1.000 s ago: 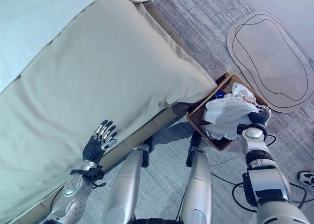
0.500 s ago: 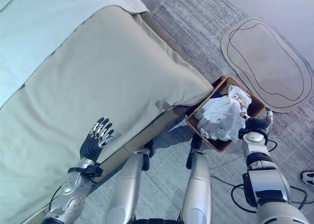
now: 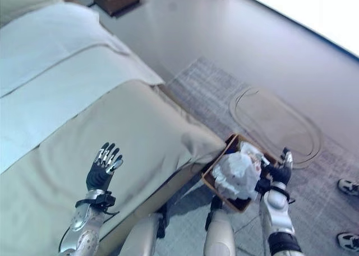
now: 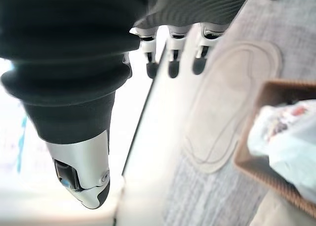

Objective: Pick up clothes into the bucket

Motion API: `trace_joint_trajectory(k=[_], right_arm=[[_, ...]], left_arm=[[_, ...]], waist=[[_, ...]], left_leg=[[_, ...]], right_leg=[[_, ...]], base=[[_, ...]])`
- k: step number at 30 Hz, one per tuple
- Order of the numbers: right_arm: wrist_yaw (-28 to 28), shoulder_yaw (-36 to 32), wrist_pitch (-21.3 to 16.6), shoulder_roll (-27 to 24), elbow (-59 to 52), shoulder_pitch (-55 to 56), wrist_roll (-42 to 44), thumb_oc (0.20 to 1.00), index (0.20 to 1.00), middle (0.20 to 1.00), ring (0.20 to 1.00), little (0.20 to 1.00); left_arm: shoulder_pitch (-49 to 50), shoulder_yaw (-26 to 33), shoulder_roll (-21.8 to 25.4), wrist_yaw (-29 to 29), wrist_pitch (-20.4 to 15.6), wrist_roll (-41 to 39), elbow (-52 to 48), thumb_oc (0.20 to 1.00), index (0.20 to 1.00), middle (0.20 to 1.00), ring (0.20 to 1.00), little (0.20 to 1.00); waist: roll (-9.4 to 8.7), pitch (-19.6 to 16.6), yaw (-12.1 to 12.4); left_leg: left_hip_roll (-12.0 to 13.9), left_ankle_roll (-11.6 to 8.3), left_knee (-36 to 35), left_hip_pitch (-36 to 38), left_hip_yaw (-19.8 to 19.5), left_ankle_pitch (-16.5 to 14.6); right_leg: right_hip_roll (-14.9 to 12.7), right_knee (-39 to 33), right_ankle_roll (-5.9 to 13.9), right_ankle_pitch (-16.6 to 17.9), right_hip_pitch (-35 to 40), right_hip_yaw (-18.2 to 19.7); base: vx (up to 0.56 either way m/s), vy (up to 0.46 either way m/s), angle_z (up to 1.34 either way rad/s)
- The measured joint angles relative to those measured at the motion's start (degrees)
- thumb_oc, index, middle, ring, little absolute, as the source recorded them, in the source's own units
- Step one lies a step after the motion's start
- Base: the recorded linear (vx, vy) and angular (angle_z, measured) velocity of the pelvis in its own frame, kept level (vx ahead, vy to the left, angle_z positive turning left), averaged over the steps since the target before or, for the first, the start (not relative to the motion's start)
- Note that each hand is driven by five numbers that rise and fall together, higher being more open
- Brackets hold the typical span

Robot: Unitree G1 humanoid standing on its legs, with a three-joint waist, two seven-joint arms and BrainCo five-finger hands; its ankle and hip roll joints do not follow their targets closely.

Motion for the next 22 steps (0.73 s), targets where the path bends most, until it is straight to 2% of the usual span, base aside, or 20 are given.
trace_joint_trajectory(k=[1, 5, 8, 12, 14, 22], right_arm=[[2.1, 0.6, -0.8, 0.5, -2.1, 2.5, 0.7, 1.0, 1.0, 1.0, 1.0, 1.0], [6.5, 1.9, -1.3, 3.0, -5.2, 5.9, 5.6, 1.0, 1.0, 1.0, 1.0, 1.0], [10.8, 6.3, -1.3, 3.8, -6.8, 8.4, 8.0, 1.0, 1.0, 1.0, 1.0, 1.0], [11.2, 8.7, -1.2, 3.8, -5.8, 8.7, 5.8, 1.0, 1.0, 1.0, 1.0, 1.0], [11.1, 10.0, -0.7, 4.0, -5.2, 9.0, 3.6, 1.0, 1.0, 1.0, 1.0, 1.0], [11.2, 13.6, 0.0, 4.1, -5.5, 8.4, 2.0, 1.0, 1.0, 1.0, 1.0, 1.0]], left_arm=[[0.4, 0.2, -0.2, 0.0, 0.0, 0.0, 0.1, 1.0, 1.0, 1.0, 1.0, 1.0], [0.1, 1.6, -2.2, 0.0, 0.0, 0.2, 0.7, 1.0, 1.0, 1.0, 1.0, 1.0], [0.1, 1.8, -2.4, 0.0, 0.0, 2.4, 0.8, 1.0, 1.0, 1.0, 1.0, 1.0], [0.5, 1.8, -2.8, 0.3, -0.1, 4.1, 1.9, 1.0, 1.0, 1.0, 1.0, 1.0], [1.2, 1.9, -3.5, 0.9, -0.1, 6.0, 3.6, 1.0, 1.0, 1.0, 1.0, 1.0], [1.2, 1.8, -5.6, 2.5, -0.1, 6.9, 3.9, 1.0, 1.0, 1.0, 1.0, 1.0]], waist=[[-0.26, -0.3, -0.7], [-0.38, -0.9, -0.9], [-0.26, -2.4, -0.7], [-0.01, -4.2, -0.6], [-0.07, -6.4, -0.6], [-0.25, -7.6, 0.8]], left_leg=[[0.1, -0.18, -2.0, 1.4, 0.0, 1.0], [0.5, -0.69, -6.9, 5.8, 0.7, 3.0], [0.6, -0.7, -9.5, 8.9, 1.3, 3.2], [0.5, -1.09, -12.1, 12.1, 1.5, 4.1], [0.6, -1.16, -13.1, 13.2, 1.3, 4.1], [0.9, -1.49, -13.9, 15.4, 0.0, 4.3]], right_leg=[[0.4, -2.4, 0.25, 1.2, 1.7, -0.6], [1.8, -9.6, 0.5, 4.7, 6.7, -0.7], [2.3, -13.5, 0.78, 5.8, 10.3, -1.0], [2.7, -17.8, 1.07, 7.4, 14.5, -1.7], [3.0, -19.8, 1.17, 7.6, 16.1, -2.1], [3.8, -21.1, 1.26, 7.7, 19.5, -3.5]], base=[[0.0, 0.0, 0.0], [0.03, -0.005, -0.09], [0.0, 0.009, -0.05], [0.0, 0.006, 0.02], [0.03, 0.0, 0.04], [0.03, -0.004, 0.09]])
